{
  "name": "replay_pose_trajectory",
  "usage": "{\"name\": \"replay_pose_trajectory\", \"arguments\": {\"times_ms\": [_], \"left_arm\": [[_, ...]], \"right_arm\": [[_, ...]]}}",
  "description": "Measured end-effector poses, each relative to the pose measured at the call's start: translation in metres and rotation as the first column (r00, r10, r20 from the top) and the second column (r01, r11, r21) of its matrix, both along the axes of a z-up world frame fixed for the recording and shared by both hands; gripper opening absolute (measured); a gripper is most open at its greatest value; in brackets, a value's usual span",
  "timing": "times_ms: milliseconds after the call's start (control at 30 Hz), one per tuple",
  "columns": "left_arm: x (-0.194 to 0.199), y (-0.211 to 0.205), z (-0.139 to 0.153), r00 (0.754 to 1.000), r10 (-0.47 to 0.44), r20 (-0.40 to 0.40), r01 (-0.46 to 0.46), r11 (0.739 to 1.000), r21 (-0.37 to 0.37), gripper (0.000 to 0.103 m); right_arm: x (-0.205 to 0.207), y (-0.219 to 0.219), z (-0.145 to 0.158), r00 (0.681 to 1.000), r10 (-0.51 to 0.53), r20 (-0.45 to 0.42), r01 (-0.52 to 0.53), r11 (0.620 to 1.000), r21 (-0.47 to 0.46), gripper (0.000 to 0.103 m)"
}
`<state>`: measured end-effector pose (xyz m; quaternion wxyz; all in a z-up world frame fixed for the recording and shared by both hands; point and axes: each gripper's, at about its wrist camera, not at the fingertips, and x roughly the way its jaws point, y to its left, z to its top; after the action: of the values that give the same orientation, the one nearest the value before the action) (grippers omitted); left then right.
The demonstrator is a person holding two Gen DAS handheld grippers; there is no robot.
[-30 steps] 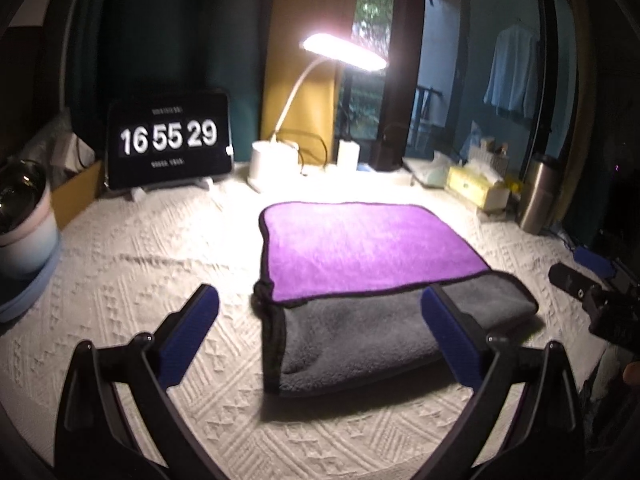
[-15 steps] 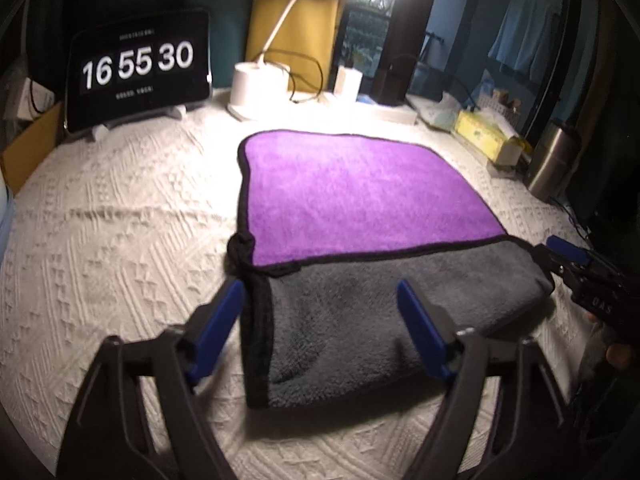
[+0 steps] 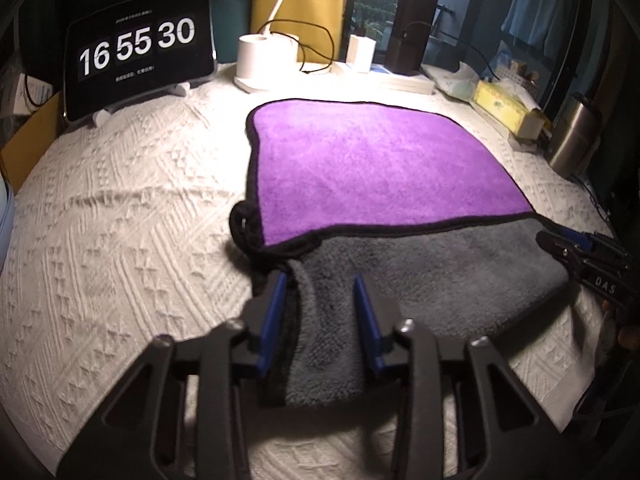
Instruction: Fold towel
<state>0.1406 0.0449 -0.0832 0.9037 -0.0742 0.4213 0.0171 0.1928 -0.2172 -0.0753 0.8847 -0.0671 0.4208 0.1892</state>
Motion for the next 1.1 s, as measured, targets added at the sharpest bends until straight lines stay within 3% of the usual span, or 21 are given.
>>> {"name": "replay_pose_trajectory", "arguments": {"times_ms": [100, 133, 233, 733, 1100], "left_arm": [[-0.001, -0.005, 0.001, 1.0, -0.022, 0.008, 0.022, 1.0, 0.015, 0.017], [-0.002, -0.008, 0.002, 1.0, -0.028, 0.014, 0.028, 0.999, 0.025, 0.016], [-0.004, -0.009, 0.004, 0.999, -0.031, 0.029, 0.03, 0.999, 0.024, 0.015], [-0.014, -0.008, 0.036, 0.986, -0.026, 0.164, 0.02, 0.999, 0.043, 0.014], [-0.007, -0.005, 0.047, 0.977, -0.018, 0.215, 0.006, 0.998, 0.057, 0.014]], "right_arm": [[-0.002, 0.002, 0.001, 1.0, 0.013, 0.008, -0.013, 1.0, -0.01, 0.018], [-0.003, 0.003, 0.002, 1.0, 0.015, 0.012, -0.015, 1.0, -0.014, 0.012], [-0.005, 0.003, 0.005, 0.999, 0.017, 0.027, -0.017, 1.0, -0.015, 0.006], [-0.017, 0.003, 0.046, 0.981, -0.012, 0.196, 0.018, 0.999, -0.029, 0.005], [0.003, 0.007, 0.054, 0.966, -0.042, 0.255, 0.052, 0.998, -0.034, 0.005]]}}
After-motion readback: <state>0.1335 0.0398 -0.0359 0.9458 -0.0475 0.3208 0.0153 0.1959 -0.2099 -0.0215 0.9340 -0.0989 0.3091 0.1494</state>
